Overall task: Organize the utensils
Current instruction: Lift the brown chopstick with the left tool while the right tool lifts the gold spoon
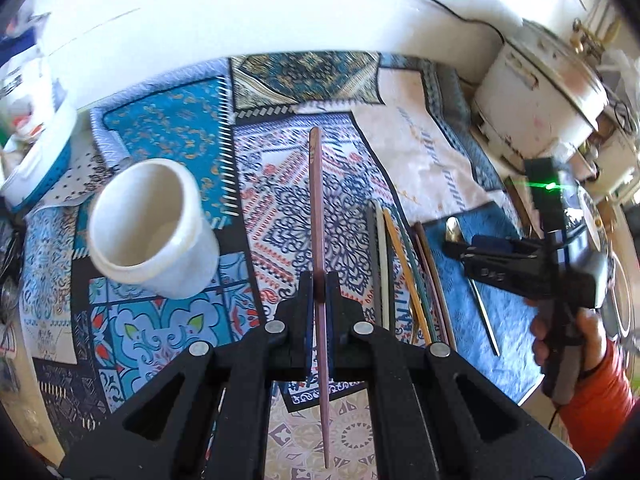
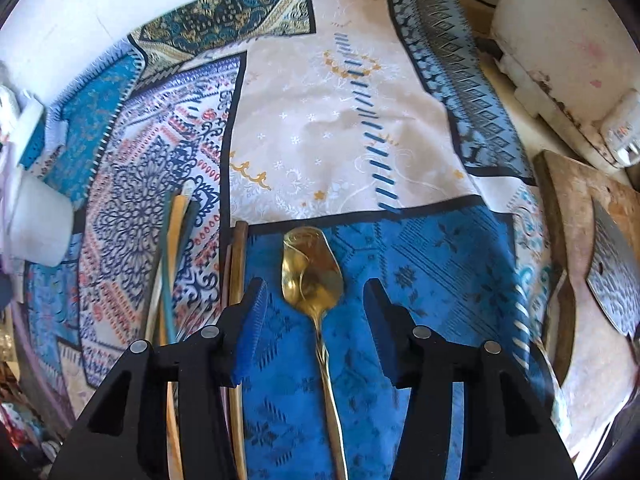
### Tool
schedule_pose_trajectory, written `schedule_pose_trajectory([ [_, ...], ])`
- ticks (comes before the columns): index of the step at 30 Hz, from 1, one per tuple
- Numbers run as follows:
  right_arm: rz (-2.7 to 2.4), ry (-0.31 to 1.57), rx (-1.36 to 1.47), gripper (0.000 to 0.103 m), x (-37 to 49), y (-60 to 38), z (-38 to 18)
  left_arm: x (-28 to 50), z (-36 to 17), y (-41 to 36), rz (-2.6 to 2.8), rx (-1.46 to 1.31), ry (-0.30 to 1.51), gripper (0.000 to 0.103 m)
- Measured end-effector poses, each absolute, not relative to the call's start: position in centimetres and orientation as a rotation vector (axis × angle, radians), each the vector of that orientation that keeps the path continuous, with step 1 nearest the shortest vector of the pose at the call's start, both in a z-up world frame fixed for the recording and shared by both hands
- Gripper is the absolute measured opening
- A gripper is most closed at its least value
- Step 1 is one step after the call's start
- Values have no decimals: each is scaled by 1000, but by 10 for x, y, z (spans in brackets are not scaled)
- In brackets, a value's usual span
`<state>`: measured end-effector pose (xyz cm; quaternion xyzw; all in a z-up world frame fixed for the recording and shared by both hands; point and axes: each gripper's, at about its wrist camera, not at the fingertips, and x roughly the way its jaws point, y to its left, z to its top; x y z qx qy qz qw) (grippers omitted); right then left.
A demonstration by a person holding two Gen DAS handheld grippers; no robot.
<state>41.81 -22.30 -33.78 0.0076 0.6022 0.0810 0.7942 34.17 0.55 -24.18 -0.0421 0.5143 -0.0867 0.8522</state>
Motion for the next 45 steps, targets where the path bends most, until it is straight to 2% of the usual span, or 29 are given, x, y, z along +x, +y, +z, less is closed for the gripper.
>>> schedule_pose_trajectory([
  [5, 149, 1253, -45, 45, 425, -210, -342, 334, -231, 14, -153, -118, 1036, 3],
  [8, 161, 1232, -54, 30, 427, -203, -341, 331, -225, 19, -141, -139, 1013, 4],
  [17, 153, 1198, -35, 30, 424, -201, -326, 327, -211, 26, -118, -158, 980, 3],
  [45, 189, 890, 102, 29, 379, -211, -188, 323, -134, 51, -102, -190, 764, 3],
])
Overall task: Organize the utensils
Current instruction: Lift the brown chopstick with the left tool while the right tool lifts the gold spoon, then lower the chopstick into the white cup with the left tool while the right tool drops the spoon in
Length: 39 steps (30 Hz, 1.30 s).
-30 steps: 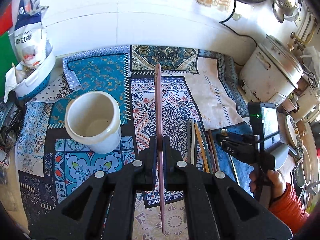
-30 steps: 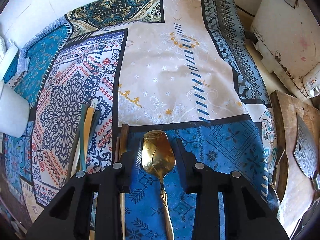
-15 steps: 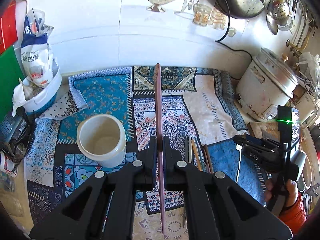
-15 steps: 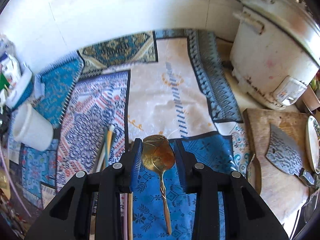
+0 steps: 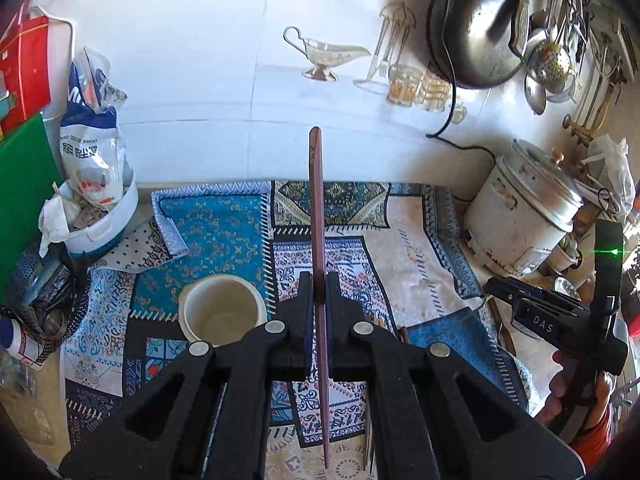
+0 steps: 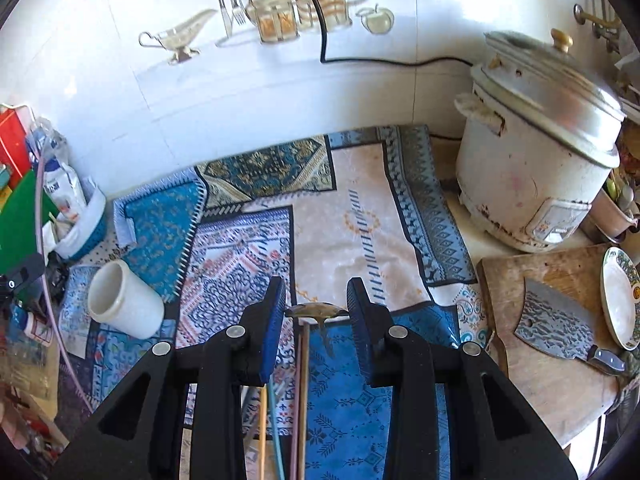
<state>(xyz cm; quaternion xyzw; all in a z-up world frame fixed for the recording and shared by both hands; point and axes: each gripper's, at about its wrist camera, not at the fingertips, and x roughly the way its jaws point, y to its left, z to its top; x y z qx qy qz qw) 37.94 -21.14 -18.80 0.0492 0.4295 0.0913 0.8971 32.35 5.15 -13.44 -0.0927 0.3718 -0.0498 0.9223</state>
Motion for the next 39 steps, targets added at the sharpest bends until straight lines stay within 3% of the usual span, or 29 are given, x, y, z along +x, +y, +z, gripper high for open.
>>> schedule_pose_trajectory([
  [25, 468, 681, 73, 29, 380, -62, -93, 366, -102, 153, 4, -229, 591, 3],
  [39, 530, 785, 93, 29, 399, -13, -127, 418, -160, 168, -14, -236, 633, 3],
])
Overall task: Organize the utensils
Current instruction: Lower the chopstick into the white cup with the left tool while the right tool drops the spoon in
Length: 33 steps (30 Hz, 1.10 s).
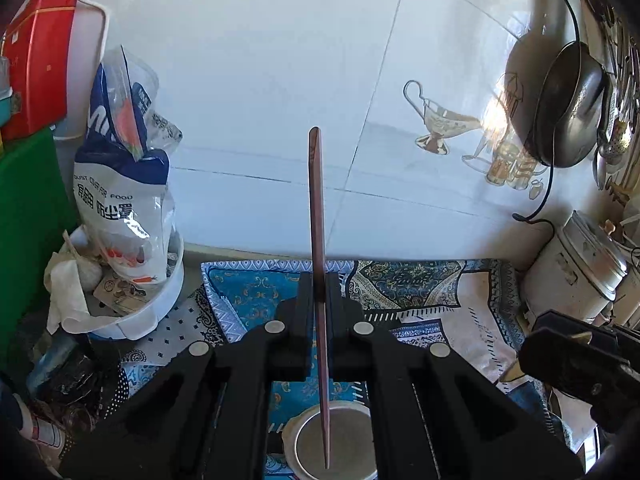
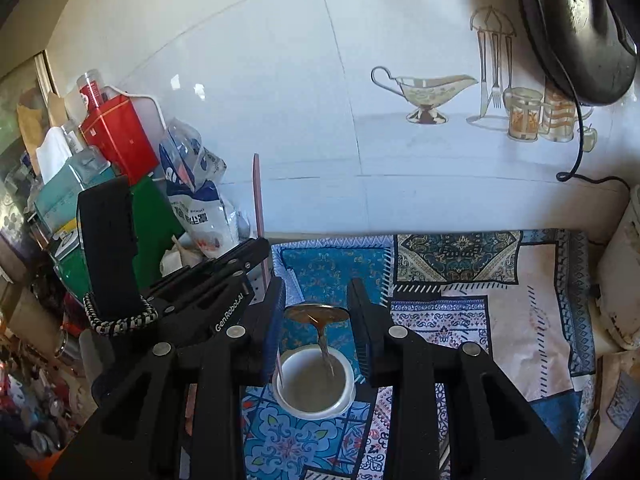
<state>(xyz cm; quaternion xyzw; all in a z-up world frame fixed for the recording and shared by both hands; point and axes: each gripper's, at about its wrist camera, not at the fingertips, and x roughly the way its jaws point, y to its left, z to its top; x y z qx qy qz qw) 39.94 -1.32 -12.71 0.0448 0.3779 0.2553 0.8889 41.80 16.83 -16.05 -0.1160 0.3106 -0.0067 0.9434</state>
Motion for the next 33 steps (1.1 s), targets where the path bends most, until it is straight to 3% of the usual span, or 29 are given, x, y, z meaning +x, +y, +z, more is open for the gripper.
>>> schedule_pose_trajectory([
  [18, 489, 993, 95, 30, 420, -5, -187, 421, -219, 176, -49, -289, 809, 3],
  [33, 498, 946, 64, 33, 403, -26, -165, 388, -193, 156, -48, -196, 839, 3],
])
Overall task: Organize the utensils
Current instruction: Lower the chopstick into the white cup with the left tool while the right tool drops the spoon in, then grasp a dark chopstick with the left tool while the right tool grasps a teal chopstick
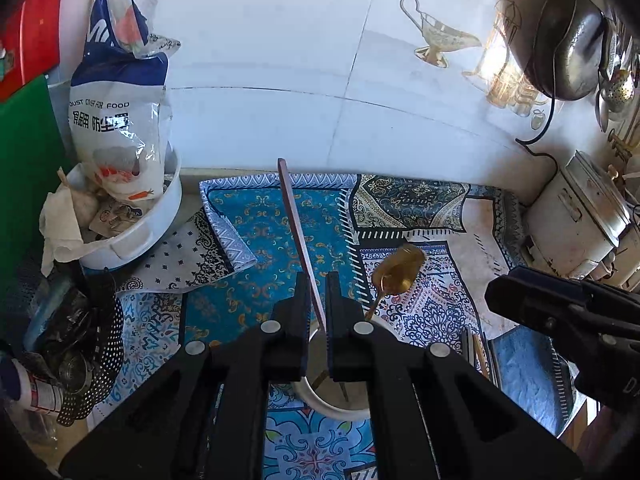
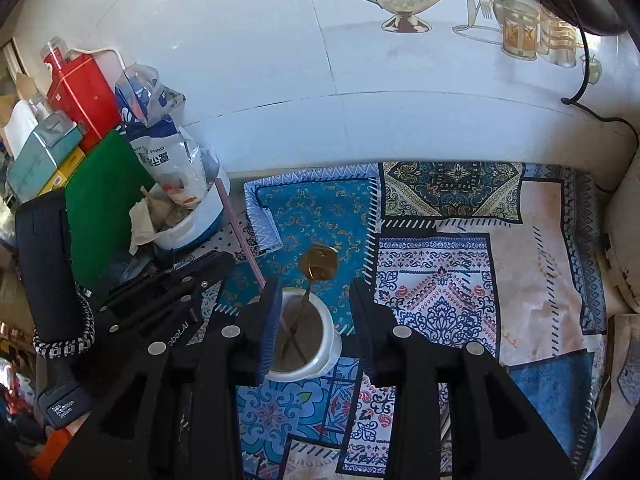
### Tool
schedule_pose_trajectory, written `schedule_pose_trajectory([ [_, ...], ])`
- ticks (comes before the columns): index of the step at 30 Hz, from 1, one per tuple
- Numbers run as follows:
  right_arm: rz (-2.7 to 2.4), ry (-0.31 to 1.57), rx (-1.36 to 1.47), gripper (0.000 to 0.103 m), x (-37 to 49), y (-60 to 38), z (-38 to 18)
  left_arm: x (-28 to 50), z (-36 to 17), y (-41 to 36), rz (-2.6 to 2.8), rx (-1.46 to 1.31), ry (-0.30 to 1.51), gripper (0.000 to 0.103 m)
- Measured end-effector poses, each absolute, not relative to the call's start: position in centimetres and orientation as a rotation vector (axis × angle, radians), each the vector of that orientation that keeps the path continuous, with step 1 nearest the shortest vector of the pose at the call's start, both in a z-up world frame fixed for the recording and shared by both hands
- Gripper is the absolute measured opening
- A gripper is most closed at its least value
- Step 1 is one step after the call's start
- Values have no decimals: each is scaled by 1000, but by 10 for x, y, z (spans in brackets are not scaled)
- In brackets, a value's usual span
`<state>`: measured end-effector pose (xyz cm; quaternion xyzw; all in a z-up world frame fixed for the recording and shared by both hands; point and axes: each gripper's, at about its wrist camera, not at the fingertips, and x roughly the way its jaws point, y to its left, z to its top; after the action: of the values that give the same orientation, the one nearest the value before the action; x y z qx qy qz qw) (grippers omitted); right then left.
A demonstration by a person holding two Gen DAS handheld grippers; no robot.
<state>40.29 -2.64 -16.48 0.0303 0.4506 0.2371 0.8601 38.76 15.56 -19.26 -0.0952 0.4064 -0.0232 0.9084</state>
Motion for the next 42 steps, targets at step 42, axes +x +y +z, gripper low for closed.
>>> schedule_pose_trajectory([
  [42, 254, 1094, 1, 43, 372, -218, -246, 365, -255, -33, -213, -96, 1138, 30],
])
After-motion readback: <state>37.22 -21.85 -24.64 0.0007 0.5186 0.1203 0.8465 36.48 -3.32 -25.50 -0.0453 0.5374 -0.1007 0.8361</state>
